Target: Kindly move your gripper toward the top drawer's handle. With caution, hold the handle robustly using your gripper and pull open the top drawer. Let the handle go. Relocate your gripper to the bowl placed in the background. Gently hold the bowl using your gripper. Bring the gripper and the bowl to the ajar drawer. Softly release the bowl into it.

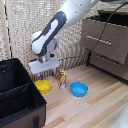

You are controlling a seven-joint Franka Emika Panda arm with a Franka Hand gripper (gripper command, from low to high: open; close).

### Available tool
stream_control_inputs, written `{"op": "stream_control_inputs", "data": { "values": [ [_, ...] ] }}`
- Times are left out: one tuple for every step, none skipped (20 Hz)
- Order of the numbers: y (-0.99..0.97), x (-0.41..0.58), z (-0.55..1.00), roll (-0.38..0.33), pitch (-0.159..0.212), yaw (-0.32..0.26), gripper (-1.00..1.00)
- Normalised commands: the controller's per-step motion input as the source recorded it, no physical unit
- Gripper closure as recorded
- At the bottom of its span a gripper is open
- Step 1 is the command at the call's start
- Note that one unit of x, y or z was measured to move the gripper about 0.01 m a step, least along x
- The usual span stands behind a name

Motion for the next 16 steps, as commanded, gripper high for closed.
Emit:
{"op": "stream_control_inputs", "data": {
  "values": [
    [0.05,0.0,-0.1,-0.183,0.175,0.253,-1.0],
    [0.07,0.0,-0.09,-0.182,0.174,0.246,-1.0],
    [0.03,0.0,-0.1,-0.193,0.163,0.251,-1.0],
    [0.01,0.0,-0.15,-0.206,0.147,0.251,-1.0],
    [0.0,0.0,-0.2,-0.209,0.119,0.264,-1.0],
    [0.0,0.0,-0.17,-0.195,0.087,0.265,-1.0],
    [0.0,0.0,-0.17,-0.182,0.068,0.262,-1.0],
    [0.0,0.0,-0.17,-0.155,0.046,0.264,-1.0],
    [0.05,0.0,-0.18,-0.123,0.046,0.265,-1.0],
    [0.13,0.0,-0.21,-0.071,0.071,0.237,-1.0],
    [0.13,0.0,-0.22,-0.001,0.055,0.204,-1.0],
    [0.05,0.0,-0.24,0.014,0.0,0.16,-1.0],
    [0.03,-0.017,-0.22,0.016,0.0,0.137,-1.0],
    [0.01,0.0,-0.26,0.023,0.0,0.14,-1.0],
    [0.01,0.0,-0.26,0.012,0.0,0.141,-1.0],
    [0.05,0.0,-0.28,0.0,0.0,0.127,-1.0]
  ]
}}
